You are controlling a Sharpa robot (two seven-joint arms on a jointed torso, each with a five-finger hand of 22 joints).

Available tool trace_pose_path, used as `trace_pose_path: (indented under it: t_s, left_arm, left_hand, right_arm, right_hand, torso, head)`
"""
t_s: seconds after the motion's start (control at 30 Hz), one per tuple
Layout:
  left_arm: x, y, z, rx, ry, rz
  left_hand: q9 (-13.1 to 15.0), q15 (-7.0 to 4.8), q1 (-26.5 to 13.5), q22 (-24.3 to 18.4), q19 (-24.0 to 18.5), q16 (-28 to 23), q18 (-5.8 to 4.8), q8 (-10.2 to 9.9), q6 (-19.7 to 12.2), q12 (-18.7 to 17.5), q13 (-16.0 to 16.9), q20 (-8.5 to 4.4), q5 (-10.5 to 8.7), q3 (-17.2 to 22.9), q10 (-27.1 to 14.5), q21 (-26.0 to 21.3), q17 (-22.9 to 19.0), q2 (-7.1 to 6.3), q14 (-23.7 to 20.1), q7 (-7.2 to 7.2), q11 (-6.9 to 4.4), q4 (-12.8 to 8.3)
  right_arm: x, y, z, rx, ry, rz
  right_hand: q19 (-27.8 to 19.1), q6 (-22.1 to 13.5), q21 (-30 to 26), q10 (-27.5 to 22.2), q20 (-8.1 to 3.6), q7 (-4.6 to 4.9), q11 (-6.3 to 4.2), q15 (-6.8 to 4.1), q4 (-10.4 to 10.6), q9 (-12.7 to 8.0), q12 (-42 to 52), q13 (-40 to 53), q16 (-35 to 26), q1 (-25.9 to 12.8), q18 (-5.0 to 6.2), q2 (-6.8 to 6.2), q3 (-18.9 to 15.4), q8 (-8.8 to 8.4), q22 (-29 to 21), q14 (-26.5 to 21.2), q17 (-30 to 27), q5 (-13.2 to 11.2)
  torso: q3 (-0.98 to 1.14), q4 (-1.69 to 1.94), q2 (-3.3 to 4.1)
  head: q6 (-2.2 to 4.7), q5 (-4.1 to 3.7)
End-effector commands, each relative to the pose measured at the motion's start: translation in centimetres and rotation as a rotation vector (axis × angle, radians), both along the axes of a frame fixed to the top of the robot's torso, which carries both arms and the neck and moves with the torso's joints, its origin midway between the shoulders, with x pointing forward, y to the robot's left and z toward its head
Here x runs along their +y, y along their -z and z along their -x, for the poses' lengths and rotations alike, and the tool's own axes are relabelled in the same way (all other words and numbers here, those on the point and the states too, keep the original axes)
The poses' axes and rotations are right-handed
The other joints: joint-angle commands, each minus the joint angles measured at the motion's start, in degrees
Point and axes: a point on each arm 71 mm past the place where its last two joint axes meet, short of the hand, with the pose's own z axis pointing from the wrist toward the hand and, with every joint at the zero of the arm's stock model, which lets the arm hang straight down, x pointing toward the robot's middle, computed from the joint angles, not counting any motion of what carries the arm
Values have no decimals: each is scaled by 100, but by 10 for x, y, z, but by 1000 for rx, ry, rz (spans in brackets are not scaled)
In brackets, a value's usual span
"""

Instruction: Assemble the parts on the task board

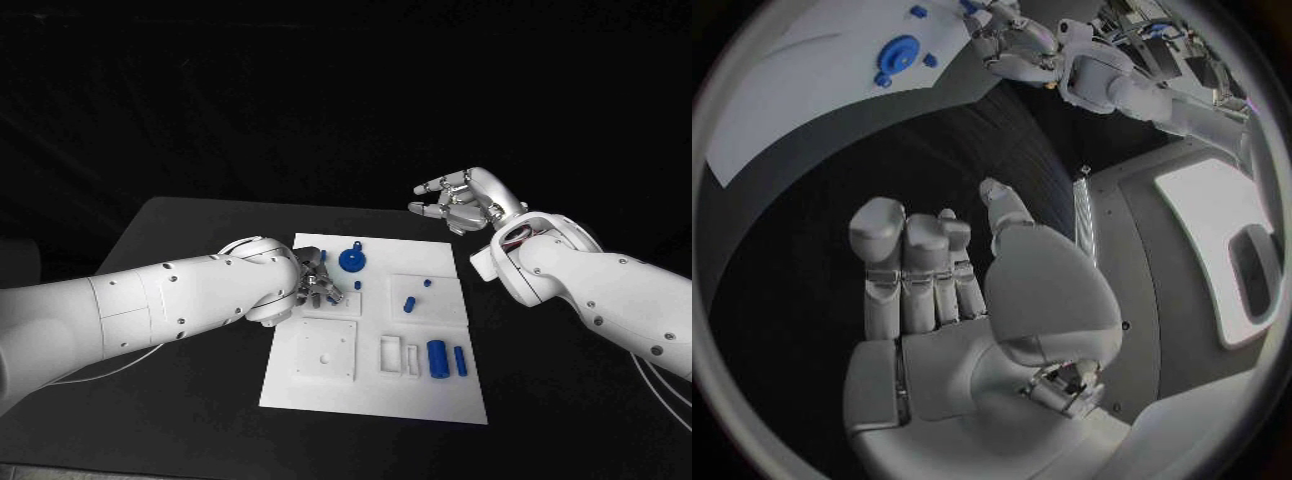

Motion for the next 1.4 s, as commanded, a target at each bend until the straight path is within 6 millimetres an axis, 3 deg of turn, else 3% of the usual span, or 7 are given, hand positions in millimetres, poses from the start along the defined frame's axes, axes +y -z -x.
trace_pose_path:
  t_s: [0.03, 0.5, 0.83, 1.4]
  left_arm:
    - [1, 4, 2, 32, 8, -24]
    - [2, 4, 2, 34, 14, -41]
    - [2, 5, 2, 37, 17, -50]
    - [4, 6, 3, 51, 26, -66]
  left_hand:
    - [1706, 3, 16, 12, 36, 30, -18, 29, 746, 21, -9, -1, 19, 295, 284, -19, 10, 61, 35, -451, -33, -267]
    - [1715, 10, 35, 270, 145, 24, -23, 25, 779, 104, -161, 9, -41, 274, 285, -244, 58, 65, 73, -458, -31, -253]
    - [1541, 14, 88, 430, 206, 53, -26, 15, 836, 214, -259, 13, -136, 227, 279, -349, 111, 79, 103, -454, -30, -250]
    - [1535, 25, 107, 544, 246, 133, -30, 31, 913, 290, -267, 29, -239, 184, 284, -402, 220, 123, 143, -481, -36, -199]
  right_arm:
    - [1, 0, 0, 9, -10, 3]
    - [2, 1, 0, 13, -12, 5]
    - [2, 1, 0, 16, -14, 6]
    - [3, 2, -1, 18, -15, 5]
  right_hand:
    - [134, 9, -16, -38, 25, -5, -2, 7, 35, -7, -37, -5, -36, -43, 41, 29, 8, -27, 584, -22, -7, 33]
    - [138, 16, -28, -43, 25, -8, -3, 7, 35, -6, -37, -11, -39, -46, 41, 35, 5, -27, 584, -24, -8, 28]
    - [141, 24, -39, -41, 24, -11, -4, 5, 45, -7, -28, -8, -35, -64, 41, 43, -4, -28, 583, -21, -3, 32]
    - [141, 24, -39, -41, 24, -11, -4, 5, 45, -7, -28, -8, -35, -64, 41, 43, -4, -28, 583, -21, -3, 32]
  torso:
    - [2, 1, 2]
    - [2, -4, 0]
    - [3, -2, 2]
    - [4, -1, 1]
  head:
    - [-10, 5]
    - [-20, 7]
    - [-31, 9]
    - [-60, 13]
